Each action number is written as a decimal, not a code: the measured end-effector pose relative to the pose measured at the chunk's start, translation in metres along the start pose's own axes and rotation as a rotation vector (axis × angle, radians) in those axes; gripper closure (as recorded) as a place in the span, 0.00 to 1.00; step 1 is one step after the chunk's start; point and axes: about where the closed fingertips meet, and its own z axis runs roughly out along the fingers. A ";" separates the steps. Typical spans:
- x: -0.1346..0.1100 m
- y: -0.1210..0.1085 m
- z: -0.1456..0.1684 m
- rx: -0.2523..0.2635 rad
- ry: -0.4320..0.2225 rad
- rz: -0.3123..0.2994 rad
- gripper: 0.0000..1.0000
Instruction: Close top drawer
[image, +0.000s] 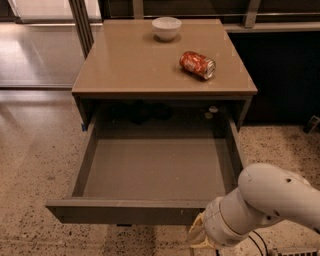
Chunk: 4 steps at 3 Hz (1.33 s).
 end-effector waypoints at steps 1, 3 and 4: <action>-0.008 -0.032 0.011 0.052 -0.082 0.050 1.00; -0.012 -0.038 0.014 0.053 -0.097 0.049 1.00; -0.014 -0.043 0.014 0.061 -0.108 0.054 1.00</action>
Offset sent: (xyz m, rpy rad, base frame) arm 0.0485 0.0196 -0.0127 0.1261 -0.0285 -0.1164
